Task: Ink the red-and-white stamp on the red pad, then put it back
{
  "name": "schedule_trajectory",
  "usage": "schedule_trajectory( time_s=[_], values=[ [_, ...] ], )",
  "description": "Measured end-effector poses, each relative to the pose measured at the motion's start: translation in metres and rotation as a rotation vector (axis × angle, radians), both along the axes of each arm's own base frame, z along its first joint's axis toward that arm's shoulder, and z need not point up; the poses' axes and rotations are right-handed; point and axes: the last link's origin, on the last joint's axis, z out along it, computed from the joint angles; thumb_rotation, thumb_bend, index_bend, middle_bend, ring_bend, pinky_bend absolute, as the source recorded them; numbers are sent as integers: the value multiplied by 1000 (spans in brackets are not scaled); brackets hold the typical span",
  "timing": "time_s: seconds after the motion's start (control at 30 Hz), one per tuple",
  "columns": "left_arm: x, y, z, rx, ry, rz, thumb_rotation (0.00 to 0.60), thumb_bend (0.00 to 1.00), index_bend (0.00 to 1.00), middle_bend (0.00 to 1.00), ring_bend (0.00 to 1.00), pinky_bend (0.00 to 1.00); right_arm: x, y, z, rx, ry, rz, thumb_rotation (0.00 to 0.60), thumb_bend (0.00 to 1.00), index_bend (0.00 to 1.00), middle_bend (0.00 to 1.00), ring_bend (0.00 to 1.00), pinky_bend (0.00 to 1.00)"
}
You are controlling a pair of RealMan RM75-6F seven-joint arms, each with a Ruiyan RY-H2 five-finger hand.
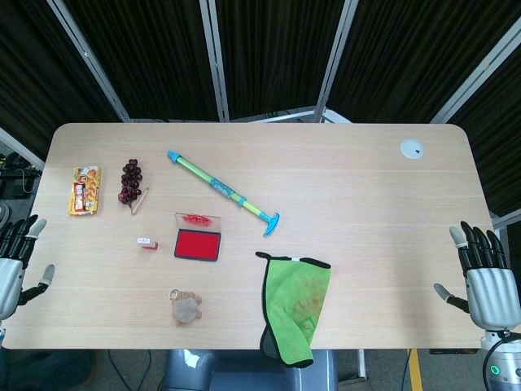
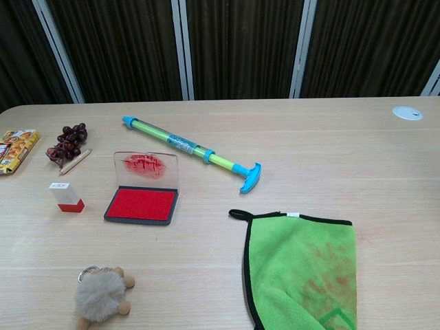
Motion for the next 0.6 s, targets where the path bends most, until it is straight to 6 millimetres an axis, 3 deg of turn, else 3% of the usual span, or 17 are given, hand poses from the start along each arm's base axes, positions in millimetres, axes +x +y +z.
schedule_trajectory(
  time_s=[0.1,0.17,0.23,0.33,0.43,0.6],
  values=[
    [0,0,-1,-8,3,-9,600,0,0,0,4,1,0,1,-1,5,3,1,600,0,0,0,0,0],
    [1,1,-3,-18,-2,-22,600,0,0,0,132,105,0,1,-1,8,4,2,600,0,0,0,0,0],
    [2,6,-7,-34,-17,-36,600,0,0,0,448,405,0,1,-1,10,1,2,600,0,0,0,0,0],
    [8,19,-15,-61,-55,-61,600,0,0,25,760,734,0,-1,-1,13,3,-2,600,0,0,0,0,0],
    [16,37,-26,-89,-70,-80,600,0,16,138,881,884,-2,-3,-2,18,13,-13,600,0,0,0,0,0],
    [29,68,-50,-177,-44,-78,600,0,88,224,922,930,-7,-6,-5,28,33,-41,600,0,0,0,0,0]
  ],
)
